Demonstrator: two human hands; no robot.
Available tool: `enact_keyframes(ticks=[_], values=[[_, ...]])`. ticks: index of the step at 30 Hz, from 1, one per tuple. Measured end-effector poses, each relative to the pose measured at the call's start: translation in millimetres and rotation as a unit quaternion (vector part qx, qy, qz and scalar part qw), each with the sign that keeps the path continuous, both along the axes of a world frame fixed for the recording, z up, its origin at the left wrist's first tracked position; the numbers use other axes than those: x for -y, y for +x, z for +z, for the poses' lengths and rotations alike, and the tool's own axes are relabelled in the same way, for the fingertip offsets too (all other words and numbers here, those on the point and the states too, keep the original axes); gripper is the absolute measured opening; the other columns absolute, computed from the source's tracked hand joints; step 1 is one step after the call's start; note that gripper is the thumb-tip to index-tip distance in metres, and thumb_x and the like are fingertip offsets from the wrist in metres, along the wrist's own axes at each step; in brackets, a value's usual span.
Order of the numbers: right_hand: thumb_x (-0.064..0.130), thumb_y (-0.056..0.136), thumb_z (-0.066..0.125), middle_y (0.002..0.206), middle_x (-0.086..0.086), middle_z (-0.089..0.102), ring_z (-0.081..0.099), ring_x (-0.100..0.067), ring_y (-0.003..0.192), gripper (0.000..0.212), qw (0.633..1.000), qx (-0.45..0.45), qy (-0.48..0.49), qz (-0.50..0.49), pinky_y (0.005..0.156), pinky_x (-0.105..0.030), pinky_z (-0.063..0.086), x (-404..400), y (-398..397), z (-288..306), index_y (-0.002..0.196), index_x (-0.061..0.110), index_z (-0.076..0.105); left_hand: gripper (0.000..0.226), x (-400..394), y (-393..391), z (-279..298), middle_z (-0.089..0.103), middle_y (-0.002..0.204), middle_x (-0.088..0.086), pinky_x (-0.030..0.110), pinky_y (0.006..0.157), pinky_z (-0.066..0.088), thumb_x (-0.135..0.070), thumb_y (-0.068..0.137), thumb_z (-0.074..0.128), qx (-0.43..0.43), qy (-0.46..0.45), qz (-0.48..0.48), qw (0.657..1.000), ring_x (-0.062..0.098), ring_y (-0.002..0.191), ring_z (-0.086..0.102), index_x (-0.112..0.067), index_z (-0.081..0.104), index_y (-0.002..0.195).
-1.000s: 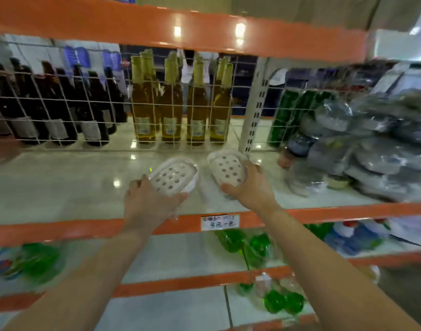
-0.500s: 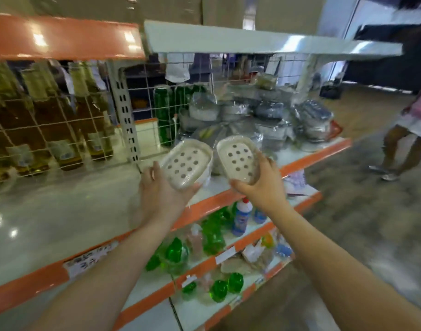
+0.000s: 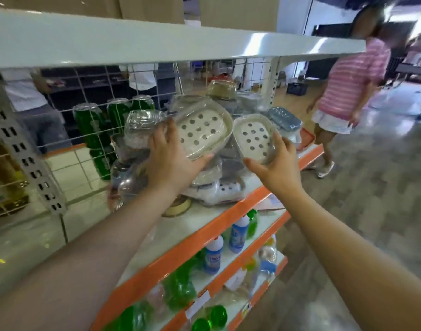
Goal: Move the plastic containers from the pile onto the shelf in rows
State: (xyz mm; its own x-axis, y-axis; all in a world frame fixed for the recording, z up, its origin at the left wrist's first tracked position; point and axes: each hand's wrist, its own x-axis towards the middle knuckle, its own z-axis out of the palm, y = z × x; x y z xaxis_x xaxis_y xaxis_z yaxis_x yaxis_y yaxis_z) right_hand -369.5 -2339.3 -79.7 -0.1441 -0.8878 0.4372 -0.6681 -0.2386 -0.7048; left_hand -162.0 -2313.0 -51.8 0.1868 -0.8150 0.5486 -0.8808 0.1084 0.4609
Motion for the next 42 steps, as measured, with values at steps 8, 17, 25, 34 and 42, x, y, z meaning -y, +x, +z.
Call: enact_keyframes(ticks=[8, 17, 25, 34, 42], values=[[0.041, 0.076, 0.074, 0.146, -0.01, 0.029, 0.028, -0.027, 0.134, 0.086, 0.999, -0.003, -0.012, -0.038, 0.109, -0.041, 0.031, 82, -62, 5, 0.146, 0.017, 0.031, 0.104, 90, -52, 14, 0.026, 0.148, 0.017, 0.045, 0.107, 0.035, -0.06, 0.069, 0.071, 0.035, -0.031, 0.006, 0.999, 0.034, 0.136, 0.027, -0.009, 0.024, 0.147], [0.043, 0.076, 0.072, 0.145, -0.013, 0.034, 0.032, -0.029, 0.132, 0.08, 0.998, -0.043, -0.043, 0.011, 0.107, -0.037, 0.029, 204, -132, 24, 0.143, 0.015, 0.037, 0.105, 192, -122, 28, 0.026, 0.148, 0.018, 0.042, 0.108, 0.029, -0.06, 0.072, 0.069, 0.061, -0.014, 0.057, 0.996, 0.035, 0.136, 0.024, -0.004, 0.021, 0.147], [0.047, 0.075, 0.069, 0.131, -0.01, 0.045, 0.045, -0.026, 0.12, 0.069, 0.995, -0.031, -0.05, 0.075, 0.091, -0.026, 0.035, 290, -152, 42, 0.134, 0.016, 0.049, 0.105, 250, -164, 39, 0.025, 0.145, 0.012, 0.04, 0.105, 0.032, -0.057, 0.071, 0.073, 0.045, 0.003, 0.097, 0.994, 0.031, 0.135, 0.022, -0.006, 0.019, 0.146], [0.042, 0.085, 0.063, 0.131, -0.008, 0.041, 0.05, -0.029, 0.115, 0.048, 0.989, 0.045, -0.019, 0.141, 0.101, -0.042, 0.042, 344, -153, 32, 0.123, 0.015, 0.053, 0.11, 290, -179, 30, 0.019, 0.148, 0.011, 0.049, 0.096, 0.043, -0.049, 0.068, 0.077, 0.112, -0.003, 0.121, 0.986, 0.03, 0.136, 0.021, -0.007, 0.015, 0.148], [0.048, 0.083, 0.065, 0.132, -0.007, 0.039, 0.042, -0.028, 0.123, 0.05, 0.985, 0.047, -0.004, 0.166, 0.105, -0.046, 0.04, 352, -163, 15, 0.119, 0.016, 0.052, 0.121, 298, -186, 24, 0.002, 0.157, 0.013, 0.052, 0.112, 0.028, -0.055, 0.069, 0.075, 0.117, 0.008, 0.118, 0.986, 0.033, 0.144, 0.007, -0.009, -0.001, 0.151]])
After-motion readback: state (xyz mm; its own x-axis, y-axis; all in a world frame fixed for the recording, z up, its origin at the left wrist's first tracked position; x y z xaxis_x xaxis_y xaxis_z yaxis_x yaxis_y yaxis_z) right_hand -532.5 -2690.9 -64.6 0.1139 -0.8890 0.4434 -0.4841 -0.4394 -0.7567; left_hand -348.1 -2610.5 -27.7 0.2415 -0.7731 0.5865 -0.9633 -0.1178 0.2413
